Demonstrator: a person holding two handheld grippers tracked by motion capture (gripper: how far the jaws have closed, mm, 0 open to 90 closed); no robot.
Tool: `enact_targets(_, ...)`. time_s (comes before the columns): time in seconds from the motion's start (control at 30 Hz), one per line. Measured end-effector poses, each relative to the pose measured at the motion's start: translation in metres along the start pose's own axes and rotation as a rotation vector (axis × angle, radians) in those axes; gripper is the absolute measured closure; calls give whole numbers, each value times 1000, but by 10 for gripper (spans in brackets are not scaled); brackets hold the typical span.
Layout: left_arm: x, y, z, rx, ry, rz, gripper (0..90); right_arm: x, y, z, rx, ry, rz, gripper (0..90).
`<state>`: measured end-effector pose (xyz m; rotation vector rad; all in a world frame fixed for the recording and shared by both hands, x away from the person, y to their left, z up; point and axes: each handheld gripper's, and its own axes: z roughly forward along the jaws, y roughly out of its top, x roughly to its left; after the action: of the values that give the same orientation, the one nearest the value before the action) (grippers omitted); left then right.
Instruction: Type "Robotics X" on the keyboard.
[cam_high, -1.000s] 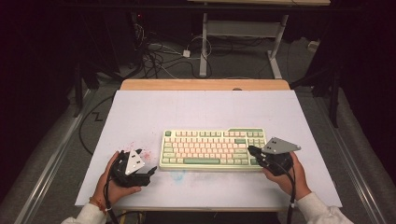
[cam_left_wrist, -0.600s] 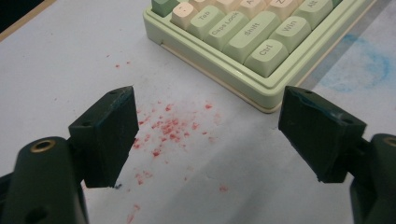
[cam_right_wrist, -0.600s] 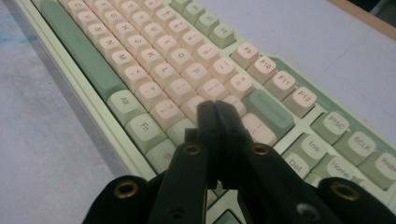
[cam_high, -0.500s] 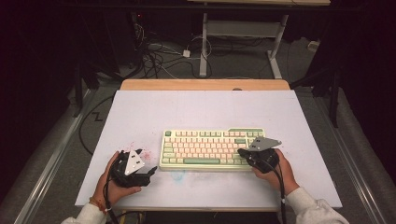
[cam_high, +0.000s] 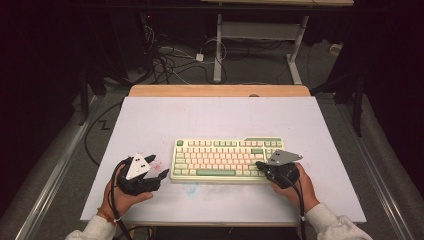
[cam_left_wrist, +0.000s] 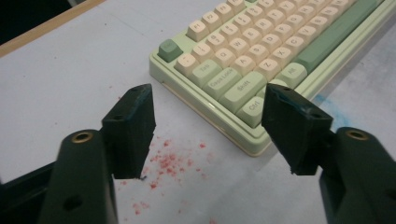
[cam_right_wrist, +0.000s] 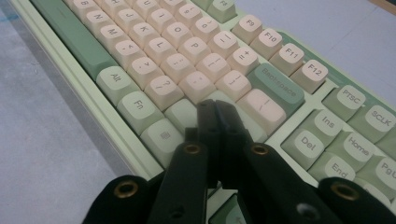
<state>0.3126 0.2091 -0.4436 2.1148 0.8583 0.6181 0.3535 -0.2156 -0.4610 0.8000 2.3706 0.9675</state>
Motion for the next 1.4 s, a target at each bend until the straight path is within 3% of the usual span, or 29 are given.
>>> enact_targets(0.13, 0, 5, 1, 8, -32, 7, 694, 2, 0, 0, 4, -14, -14, 900)
enact_targets(0.17, 0, 8, 3, 24, -56, 19, 747, 2, 0, 0, 3, -14, -14, 900)
enact_targets(0.3, -2, 14, 6, 56, -76, 49, 871, 3, 0, 0, 3, -21, -19, 900)
enact_targets(0.33, -3, 20, 9, 74, -93, 75, 872, 4, 1, 0, 6, -24, -20, 900)
enact_targets(0.57, -6, 38, 20, 98, -111, 92, 874, 5, 1, 0, 5, -32, -21, 900)
enact_targets(0.9, -14, 68, 55, 146, -158, 126, 874, 6, 1, 0, 6, -36, -16, 900)
enact_targets(1.4, -23, 83, 90, 191, -186, 141, 872, 6, 1, 0, 6, -38, -22, 900)
